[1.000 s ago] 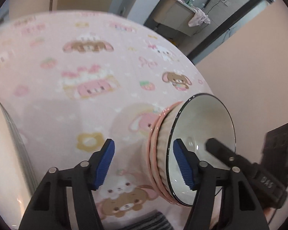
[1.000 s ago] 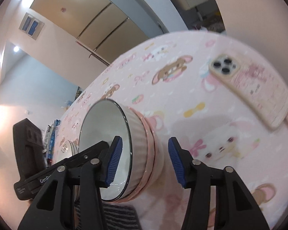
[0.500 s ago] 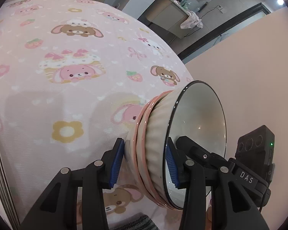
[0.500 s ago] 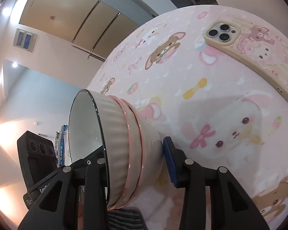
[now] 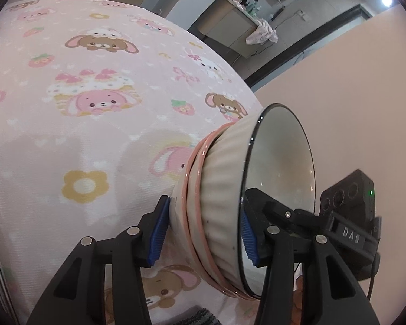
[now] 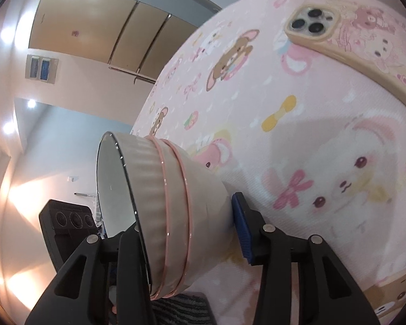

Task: Organize plates and bowls
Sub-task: 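Grasp the rim of the nested bowl stack with both grippers and lift it, then carry the bowl stack over the plate stack and lower it onto the top plate, then open both grippers and lift them away from the bowls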

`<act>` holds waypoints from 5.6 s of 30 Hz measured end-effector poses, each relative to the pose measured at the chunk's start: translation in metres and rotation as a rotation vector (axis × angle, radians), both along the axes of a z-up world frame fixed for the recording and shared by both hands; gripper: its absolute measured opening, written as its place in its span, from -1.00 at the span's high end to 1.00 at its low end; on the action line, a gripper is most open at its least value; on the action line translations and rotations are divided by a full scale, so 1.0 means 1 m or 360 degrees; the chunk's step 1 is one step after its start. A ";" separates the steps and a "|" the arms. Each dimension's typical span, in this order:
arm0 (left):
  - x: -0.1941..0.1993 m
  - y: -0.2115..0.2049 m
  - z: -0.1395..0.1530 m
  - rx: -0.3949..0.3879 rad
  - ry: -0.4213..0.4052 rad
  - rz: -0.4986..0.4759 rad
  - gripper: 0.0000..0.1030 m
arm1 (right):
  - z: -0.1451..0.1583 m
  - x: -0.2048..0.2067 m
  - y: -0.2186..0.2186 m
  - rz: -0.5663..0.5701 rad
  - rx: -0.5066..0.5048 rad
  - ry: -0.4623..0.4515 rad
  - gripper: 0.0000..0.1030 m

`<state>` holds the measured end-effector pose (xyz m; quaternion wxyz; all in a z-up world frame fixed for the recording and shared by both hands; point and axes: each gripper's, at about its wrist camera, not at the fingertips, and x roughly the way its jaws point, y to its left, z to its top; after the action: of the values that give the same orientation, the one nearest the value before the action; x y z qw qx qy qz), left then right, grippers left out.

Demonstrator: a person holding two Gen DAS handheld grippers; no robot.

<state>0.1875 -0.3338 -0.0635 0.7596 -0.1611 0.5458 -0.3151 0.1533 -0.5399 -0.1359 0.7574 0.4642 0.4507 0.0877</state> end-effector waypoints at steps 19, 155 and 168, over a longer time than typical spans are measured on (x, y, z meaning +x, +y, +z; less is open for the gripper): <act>-0.002 0.002 0.008 0.0038 0.0043 0.0021 0.02 | 0.010 0.001 0.008 0.0000 -0.0018 0.0056 0.20; -0.223 0.313 0.210 0.0379 -0.1924 0.0804 -1.00 | 0.227 -0.126 0.295 0.0089 -0.1344 -0.1497 -1.00; -0.239 0.312 0.175 0.0362 -0.1964 0.0775 -1.00 | 0.204 -0.159 0.296 -0.0060 -0.1461 -0.1571 -1.00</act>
<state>-0.0518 -0.0221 0.1113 0.9938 0.0110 -0.0105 -0.1097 -0.0054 -0.2440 0.0679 0.9965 0.0084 0.0351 0.0759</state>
